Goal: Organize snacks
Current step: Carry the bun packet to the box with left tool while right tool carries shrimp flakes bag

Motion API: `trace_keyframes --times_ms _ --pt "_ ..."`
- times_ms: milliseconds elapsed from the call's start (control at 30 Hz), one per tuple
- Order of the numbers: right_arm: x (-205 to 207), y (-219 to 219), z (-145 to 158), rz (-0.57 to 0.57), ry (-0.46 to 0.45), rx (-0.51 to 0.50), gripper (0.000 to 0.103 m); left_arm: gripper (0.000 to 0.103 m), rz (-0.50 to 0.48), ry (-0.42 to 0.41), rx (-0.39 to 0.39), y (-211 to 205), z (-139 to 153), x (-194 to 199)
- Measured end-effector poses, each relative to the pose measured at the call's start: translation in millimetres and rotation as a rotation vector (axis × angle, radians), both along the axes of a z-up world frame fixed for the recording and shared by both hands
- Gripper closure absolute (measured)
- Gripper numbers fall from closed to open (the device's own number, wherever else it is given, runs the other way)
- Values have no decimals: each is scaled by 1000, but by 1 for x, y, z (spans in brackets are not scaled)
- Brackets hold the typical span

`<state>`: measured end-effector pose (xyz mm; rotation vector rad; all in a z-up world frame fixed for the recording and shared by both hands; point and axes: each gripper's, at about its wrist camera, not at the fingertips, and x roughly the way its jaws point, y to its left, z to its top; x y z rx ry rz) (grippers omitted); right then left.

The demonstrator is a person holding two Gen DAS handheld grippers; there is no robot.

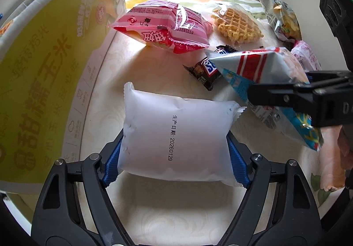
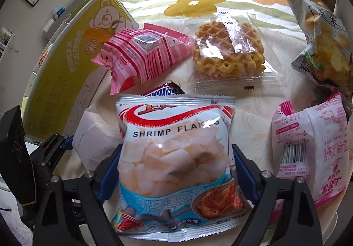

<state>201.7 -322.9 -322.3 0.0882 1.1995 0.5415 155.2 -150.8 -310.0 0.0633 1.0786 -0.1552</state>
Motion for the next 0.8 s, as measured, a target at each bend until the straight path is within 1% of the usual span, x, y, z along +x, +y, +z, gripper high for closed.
trace_keyframes --times_ms 33,67,100,233,367,500,633,700,800 --pt "0 -1 1 1 0 7 30 24 -2 0 3 -1 1 -1" --pt "-2 -1 3 3 0 14 35 24 -5 -1 4 -2 2 -1" --pt "-3 -2 5 4 -3 13 36 24 -6 -2 4 -3 3 -2" --pt "-9 -4 14 6 -7 25 38 24 -4 -2 0 -7 13 -2" --pt "-17 -10 35 0 -37 37 38 25 -12 -25 -11 -12 32 -3" --pt "-27 -17 65 -7 -90 42 38 25 -22 -55 -31 -16 57 -7" --pt "-34 -19 99 -14 -152 46 38 25 -13 -97 -56 -16 91 -9" --pt "-39 -20 120 -17 -186 47 38 25 -10 -121 -55 -15 107 -10" --pt "-44 -21 142 -12 -225 47 38 25 2 -150 -42 -10 132 -12"
